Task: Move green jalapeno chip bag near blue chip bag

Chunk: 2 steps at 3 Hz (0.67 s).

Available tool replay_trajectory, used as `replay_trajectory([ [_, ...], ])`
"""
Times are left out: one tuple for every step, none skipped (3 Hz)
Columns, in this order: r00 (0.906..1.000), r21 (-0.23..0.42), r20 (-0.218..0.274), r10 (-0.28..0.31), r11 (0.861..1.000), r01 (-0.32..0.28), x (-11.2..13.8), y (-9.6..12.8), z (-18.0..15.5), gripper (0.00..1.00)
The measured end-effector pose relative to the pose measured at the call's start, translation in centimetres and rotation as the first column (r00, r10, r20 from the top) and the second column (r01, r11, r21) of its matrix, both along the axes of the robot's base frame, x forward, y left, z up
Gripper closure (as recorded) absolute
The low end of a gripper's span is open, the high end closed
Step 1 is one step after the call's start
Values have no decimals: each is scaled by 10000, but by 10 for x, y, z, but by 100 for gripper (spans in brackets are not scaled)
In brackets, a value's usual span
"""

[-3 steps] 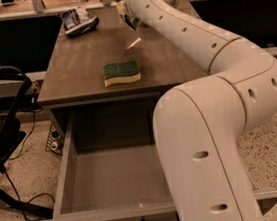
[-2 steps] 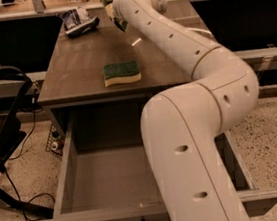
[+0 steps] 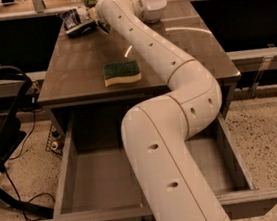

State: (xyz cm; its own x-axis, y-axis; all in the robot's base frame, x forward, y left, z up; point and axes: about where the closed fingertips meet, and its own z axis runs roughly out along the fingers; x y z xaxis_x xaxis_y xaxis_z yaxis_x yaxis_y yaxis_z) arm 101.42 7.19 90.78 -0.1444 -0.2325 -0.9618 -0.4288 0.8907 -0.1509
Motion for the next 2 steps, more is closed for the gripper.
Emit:
replay_trajectory([
  [9997,-937,147,-216,9953,229,14,6,-19,100],
  [9979,-1346,205,-617,9888,639,21,-3,-28,100],
])
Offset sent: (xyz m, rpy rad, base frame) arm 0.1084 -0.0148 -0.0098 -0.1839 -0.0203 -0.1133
